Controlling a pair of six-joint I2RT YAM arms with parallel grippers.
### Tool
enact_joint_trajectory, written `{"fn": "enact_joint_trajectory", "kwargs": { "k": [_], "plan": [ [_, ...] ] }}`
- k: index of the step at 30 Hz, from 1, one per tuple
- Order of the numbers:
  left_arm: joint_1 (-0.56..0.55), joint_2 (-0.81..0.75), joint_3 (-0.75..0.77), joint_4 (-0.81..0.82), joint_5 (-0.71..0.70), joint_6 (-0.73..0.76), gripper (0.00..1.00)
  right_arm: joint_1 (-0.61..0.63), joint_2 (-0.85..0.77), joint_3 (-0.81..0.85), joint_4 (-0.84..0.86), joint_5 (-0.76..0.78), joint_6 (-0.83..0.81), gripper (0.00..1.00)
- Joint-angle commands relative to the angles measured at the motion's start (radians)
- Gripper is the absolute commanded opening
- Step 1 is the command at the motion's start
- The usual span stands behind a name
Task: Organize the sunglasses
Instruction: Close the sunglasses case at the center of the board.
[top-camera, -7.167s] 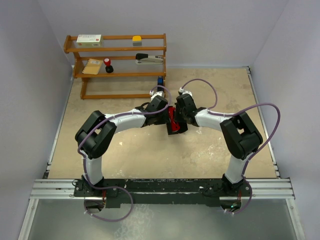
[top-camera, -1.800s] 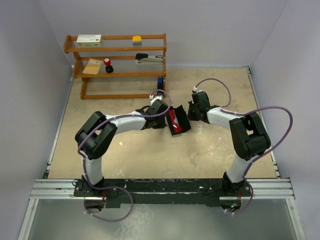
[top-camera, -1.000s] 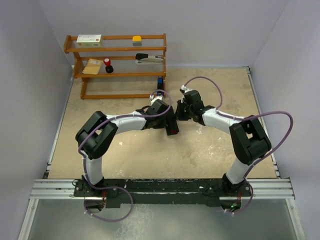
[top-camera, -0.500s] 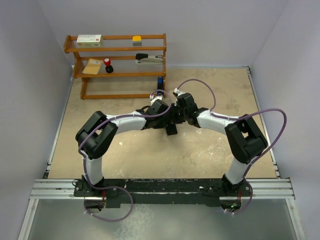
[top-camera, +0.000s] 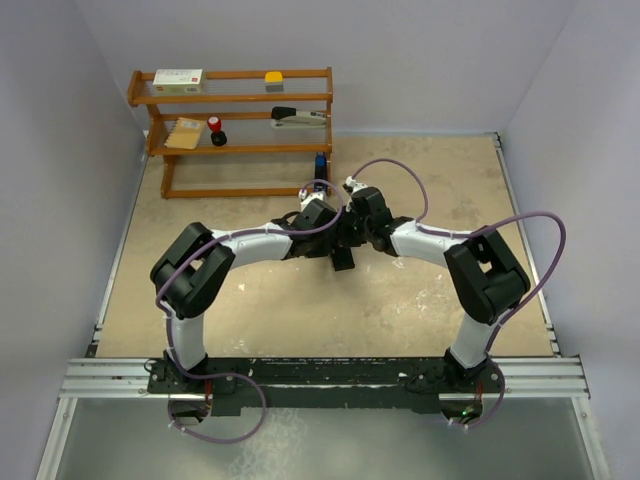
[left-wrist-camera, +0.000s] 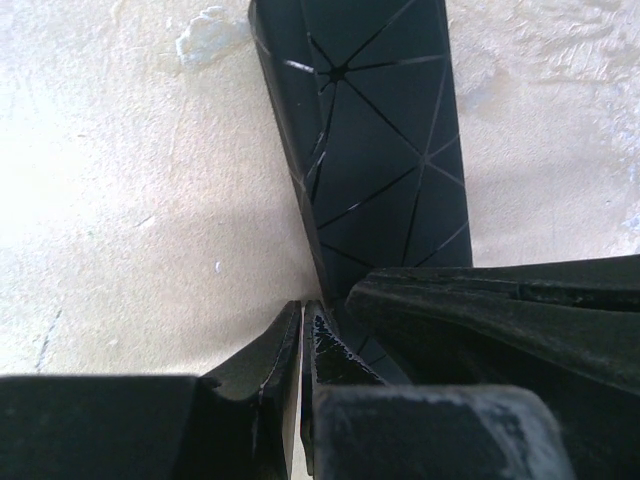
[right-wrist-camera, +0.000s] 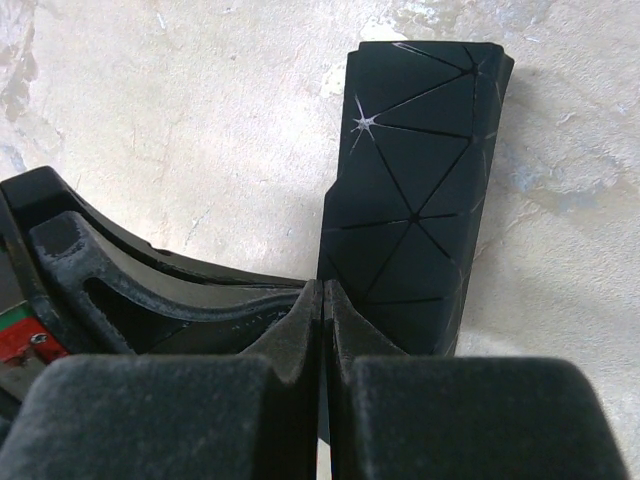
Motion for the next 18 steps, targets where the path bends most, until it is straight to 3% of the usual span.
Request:
{"fn": "enact_joint_trajectory", "kwargs": {
  "k": [1, 10, 14, 18],
  "plan": [
    [-0.003, -0.088, 0.038, -0.031, -0.058, 0.039, 0.00, 0.002, 0.019, -0.013, -0.047, 0.037, -0.022, 0.00],
    [0.033, -0.218, 0.043, -0.141, -0.159, 0.080, 0.00, 0.004, -0.043, 0.052, -0.106, 0.061, -0.066, 0.02],
    [0.062, -0.288, 0.040, -0.174, -0.180, 0.107, 0.00, 0.004, -0.088, 0.092, -0.146, 0.076, -0.081, 0.11],
    [0.094, -0.348, 0.039, -0.199, -0.200, 0.144, 0.07, 0.004, -0.131, 0.139, -0.193, 0.101, -0.105, 0.18]
  ]
}}
